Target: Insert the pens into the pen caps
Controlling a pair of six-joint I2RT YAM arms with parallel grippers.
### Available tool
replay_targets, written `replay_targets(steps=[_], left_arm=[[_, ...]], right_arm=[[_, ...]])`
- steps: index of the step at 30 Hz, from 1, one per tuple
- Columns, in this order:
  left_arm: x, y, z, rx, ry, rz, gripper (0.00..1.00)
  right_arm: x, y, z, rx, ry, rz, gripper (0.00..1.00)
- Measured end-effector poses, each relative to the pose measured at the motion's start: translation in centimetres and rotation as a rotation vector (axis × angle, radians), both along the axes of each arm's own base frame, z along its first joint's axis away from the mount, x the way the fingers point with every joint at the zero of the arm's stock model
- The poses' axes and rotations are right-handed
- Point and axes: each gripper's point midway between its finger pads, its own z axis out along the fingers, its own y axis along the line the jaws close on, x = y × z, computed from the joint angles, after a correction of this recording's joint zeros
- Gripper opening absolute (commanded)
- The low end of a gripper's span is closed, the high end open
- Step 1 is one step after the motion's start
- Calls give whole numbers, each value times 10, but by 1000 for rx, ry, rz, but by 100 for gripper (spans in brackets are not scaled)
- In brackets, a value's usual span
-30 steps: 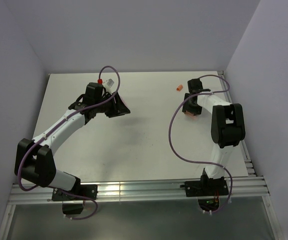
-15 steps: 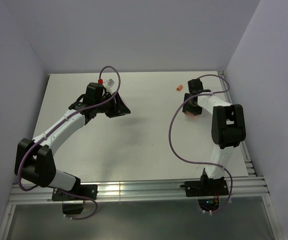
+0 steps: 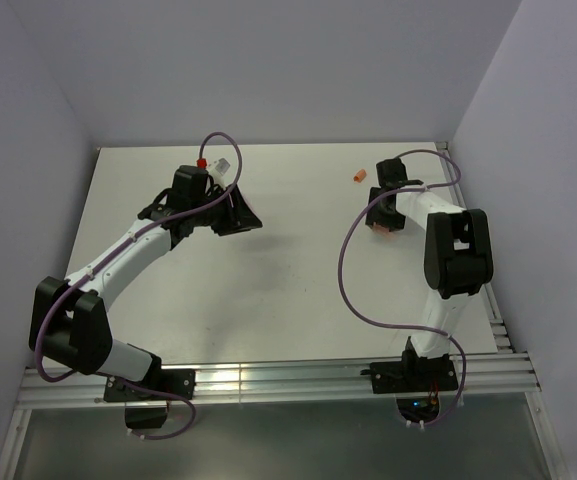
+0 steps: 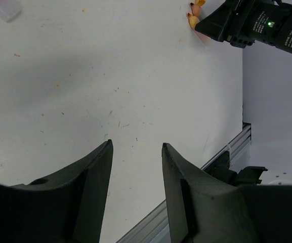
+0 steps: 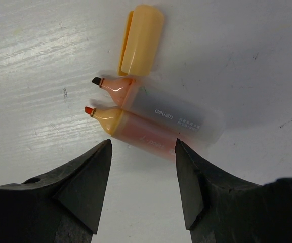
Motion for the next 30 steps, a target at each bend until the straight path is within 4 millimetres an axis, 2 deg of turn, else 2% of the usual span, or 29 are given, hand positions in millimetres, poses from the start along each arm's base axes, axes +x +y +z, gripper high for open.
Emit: replay_targets(steps=[15, 30], left_arm=[[-1, -1, 0, 0, 0, -4, 49], [-2, -2, 0, 0, 0, -7, 49]], right_arm=[[-2, 2, -2, 0, 6, 6, 60], [-7, 27, -3, 4, 7, 67, 60]])
